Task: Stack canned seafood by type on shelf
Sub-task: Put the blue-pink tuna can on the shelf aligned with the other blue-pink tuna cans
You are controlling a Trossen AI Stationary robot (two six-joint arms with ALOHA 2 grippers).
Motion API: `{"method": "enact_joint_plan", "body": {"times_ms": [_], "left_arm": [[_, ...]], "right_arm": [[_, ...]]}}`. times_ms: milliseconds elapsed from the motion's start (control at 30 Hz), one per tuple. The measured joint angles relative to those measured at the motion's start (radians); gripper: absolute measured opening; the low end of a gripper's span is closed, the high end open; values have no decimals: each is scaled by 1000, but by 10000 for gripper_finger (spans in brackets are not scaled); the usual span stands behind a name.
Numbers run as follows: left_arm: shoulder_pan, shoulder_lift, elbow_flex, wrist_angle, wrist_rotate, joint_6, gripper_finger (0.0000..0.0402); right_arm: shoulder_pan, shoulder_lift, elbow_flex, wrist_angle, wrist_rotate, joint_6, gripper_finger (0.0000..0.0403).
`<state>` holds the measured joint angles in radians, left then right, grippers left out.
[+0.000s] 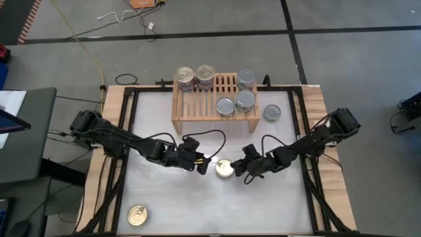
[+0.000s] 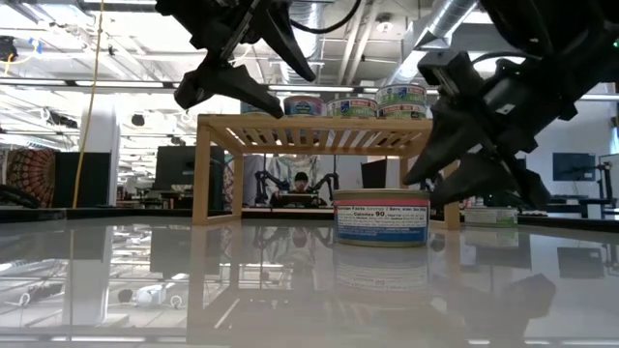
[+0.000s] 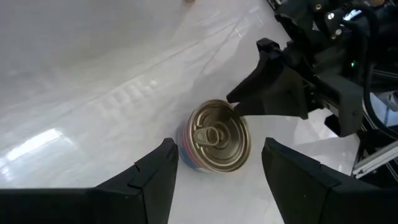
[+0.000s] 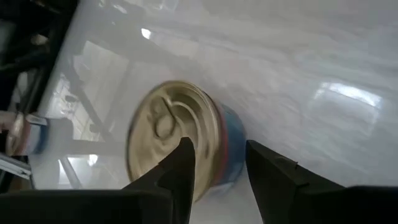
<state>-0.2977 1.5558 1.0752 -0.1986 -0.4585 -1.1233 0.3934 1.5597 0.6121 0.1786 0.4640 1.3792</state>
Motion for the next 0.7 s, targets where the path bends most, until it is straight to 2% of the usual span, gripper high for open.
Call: {"method": "enact_joint_plan", "body": {"times_ms": [200,700], "left_arm": [[0,0,0,-15,1,0,222],[26,0,0,-23,0,0,222]], "right_arm": [[-17,0,0,-13,-69,9,151],[-9,0,0,-14,-72,63,145]]}}
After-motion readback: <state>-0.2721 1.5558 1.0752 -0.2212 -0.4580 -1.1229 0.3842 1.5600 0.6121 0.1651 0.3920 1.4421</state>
